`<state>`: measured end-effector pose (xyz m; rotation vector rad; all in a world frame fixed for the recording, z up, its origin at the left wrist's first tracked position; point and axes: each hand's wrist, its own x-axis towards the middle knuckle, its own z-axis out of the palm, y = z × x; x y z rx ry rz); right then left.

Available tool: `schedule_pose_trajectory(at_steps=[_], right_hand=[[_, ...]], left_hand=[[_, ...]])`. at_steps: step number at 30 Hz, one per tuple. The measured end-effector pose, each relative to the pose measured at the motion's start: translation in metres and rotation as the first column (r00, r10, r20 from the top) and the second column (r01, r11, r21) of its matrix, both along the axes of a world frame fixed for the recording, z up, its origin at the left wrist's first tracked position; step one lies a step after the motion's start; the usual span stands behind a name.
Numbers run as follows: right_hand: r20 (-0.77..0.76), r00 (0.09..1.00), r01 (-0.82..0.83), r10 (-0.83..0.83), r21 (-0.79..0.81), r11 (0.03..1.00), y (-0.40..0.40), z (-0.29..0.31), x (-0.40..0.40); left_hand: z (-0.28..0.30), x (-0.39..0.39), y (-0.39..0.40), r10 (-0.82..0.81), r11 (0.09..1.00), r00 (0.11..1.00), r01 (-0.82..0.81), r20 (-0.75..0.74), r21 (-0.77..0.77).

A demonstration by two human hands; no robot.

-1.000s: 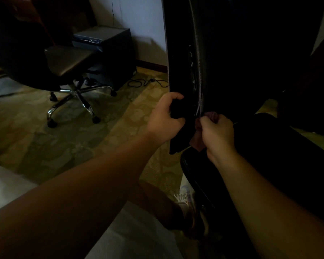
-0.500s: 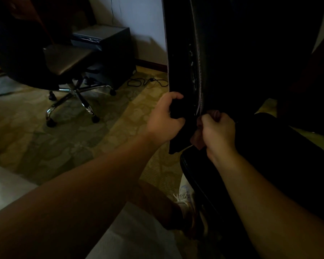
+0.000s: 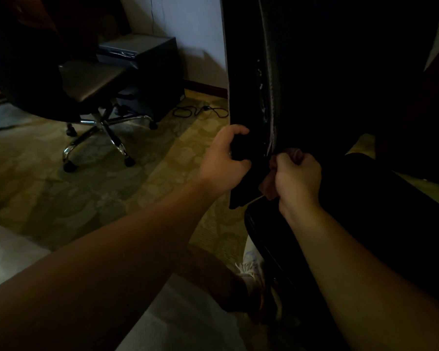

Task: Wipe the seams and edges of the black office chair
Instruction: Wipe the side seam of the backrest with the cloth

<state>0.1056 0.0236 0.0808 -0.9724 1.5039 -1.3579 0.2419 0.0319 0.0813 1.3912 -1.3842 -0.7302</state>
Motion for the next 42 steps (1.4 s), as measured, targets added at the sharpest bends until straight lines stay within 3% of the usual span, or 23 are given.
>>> schedule_pose_trajectory(at_steps=[3,7,10,15,18,23,27,31,35,39,42], right_hand=[[-0.032,0.994,-0.107,0.106,-0.019,0.994,0.008,0.003,0.000],[0.074,0.997,0.017,-0.014,-0.032,0.999,0.003,0.002,-0.005],[-0.074,0.991,-0.112,0.109,-0.030,0.993,0.009,-0.001,0.004],[0.043,0.996,0.075,-0.073,-0.029,0.997,0.000,-0.004,-0.002],[-0.126,0.990,-0.068,0.062,-0.048,0.997,0.007,-0.001,0.004],[0.098,0.994,0.041,-0.038,-0.026,0.999,0.001,0.003,-0.005],[0.038,0.991,-0.127,0.128,-0.024,0.992,0.005,0.001,0.002],[0.025,0.999,0.029,-0.028,-0.041,0.999,0.000,0.001,-0.001],[-0.049,0.991,-0.124,0.121,-0.050,0.991,0.004,-0.005,0.006],[-0.002,0.998,0.055,-0.056,-0.075,0.996,-0.002,-0.005,-0.001],[-0.185,0.980,-0.097,0.079,-0.091,0.991,0.007,-0.006,0.007]], left_hand=[[0.000,0.002,0.001,-0.012,1.000,1.000,0.012,0.008,-0.003],[0.001,-0.001,0.001,0.002,1.000,0.999,-0.002,-0.034,0.007],[-0.001,0.000,0.001,0.003,1.000,0.999,-0.003,-0.032,0.011],[0.002,-0.001,0.003,0.003,1.000,0.999,-0.002,-0.046,0.022],[0.002,0.001,0.003,0.002,0.999,0.999,0.000,-0.040,0.036],[0.004,-0.001,0.004,0.005,0.998,0.998,-0.002,-0.065,0.056],[0.004,0.001,0.005,0.003,0.999,0.999,-0.002,-0.034,0.034],[0.005,-0.002,0.005,0.010,0.999,0.999,-0.008,-0.052,0.045],[0.005,0.001,0.005,0.000,0.999,0.999,0.002,-0.044,0.038],[0.004,-0.001,0.004,0.004,0.999,0.999,-0.002,-0.048,0.036],[0.001,0.001,0.003,-0.003,1.000,1.000,0.004,-0.026,0.021]])
